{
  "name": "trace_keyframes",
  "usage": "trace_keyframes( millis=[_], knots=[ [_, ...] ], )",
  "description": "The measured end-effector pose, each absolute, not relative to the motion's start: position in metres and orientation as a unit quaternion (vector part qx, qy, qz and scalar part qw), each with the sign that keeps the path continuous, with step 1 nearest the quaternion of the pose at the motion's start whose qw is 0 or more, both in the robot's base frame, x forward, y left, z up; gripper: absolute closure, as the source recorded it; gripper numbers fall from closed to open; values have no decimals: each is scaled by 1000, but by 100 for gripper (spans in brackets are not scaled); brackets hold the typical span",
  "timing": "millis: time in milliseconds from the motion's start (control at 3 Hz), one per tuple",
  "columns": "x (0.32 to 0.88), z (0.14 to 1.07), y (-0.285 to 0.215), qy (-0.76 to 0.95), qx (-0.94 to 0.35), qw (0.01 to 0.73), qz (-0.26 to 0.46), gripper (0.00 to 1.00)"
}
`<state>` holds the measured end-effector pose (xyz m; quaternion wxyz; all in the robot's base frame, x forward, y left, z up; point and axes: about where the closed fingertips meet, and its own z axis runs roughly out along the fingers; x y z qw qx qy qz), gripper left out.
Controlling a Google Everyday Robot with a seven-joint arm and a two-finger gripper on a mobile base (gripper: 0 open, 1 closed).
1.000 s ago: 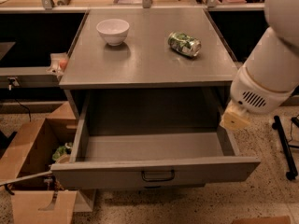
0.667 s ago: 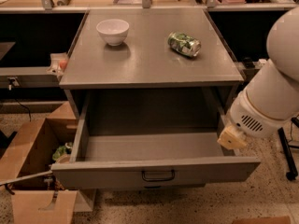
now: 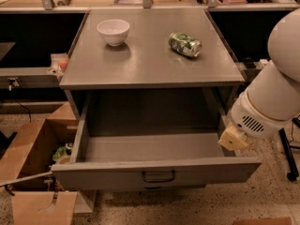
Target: Close top drawer
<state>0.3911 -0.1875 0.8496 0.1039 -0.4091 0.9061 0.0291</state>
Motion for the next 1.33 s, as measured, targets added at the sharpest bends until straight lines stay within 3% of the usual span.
trace_keyframes(
  millis=[1333],
  knots=[
    [368, 714, -213, 957, -283, 54, 28, 100]
  ],
)
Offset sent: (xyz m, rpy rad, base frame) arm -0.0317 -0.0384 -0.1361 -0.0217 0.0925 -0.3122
